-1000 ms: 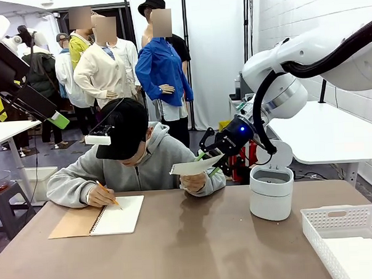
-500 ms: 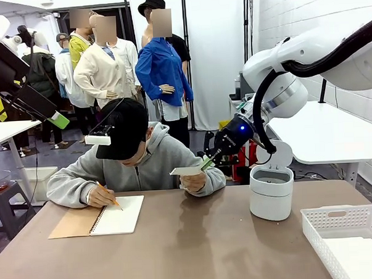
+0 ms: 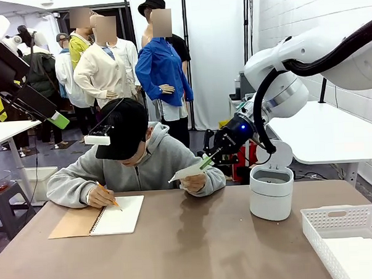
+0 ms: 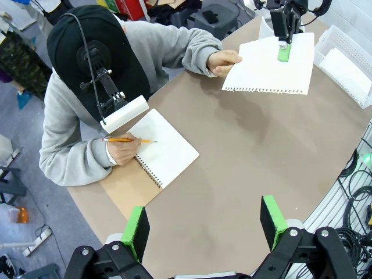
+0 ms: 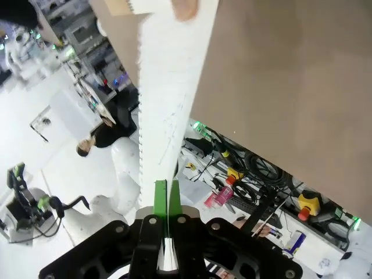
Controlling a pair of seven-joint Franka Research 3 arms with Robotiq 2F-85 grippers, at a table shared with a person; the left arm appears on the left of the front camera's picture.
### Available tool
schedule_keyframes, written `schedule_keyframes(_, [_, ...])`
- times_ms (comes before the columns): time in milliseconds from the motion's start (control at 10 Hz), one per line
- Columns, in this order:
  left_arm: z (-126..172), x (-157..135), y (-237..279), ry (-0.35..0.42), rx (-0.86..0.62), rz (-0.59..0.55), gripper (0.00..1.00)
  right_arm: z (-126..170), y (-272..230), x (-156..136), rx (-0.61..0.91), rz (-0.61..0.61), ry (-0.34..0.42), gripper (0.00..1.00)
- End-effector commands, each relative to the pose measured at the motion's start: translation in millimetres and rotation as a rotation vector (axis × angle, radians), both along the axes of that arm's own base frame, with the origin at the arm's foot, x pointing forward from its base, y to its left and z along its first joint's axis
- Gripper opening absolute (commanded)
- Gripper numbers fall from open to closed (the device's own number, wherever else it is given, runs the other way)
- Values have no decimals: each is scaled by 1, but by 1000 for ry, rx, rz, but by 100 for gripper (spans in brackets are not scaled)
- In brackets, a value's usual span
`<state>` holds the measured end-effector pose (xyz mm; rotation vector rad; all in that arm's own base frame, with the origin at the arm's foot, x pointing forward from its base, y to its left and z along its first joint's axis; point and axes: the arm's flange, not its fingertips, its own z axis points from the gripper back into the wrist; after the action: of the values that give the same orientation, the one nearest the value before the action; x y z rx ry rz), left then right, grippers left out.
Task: Sort the paper based on its condition.
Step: If a person hands you a paper, place it in the Organizing basket , and if it's crumpled, put it in the Trash can.
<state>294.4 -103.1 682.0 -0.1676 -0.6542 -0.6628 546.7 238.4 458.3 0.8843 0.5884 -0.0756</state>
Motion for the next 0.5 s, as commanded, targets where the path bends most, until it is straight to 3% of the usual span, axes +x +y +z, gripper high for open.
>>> schedule_keyframes(0, [0, 0, 0, -1, 1, 2, 100, 19, -7, -2, 80, 25, -107, 0])
schedule_keyframes(400, [0, 0, 0, -1, 1, 2, 100, 71, -38, -40, 108, 182, -396, 0])
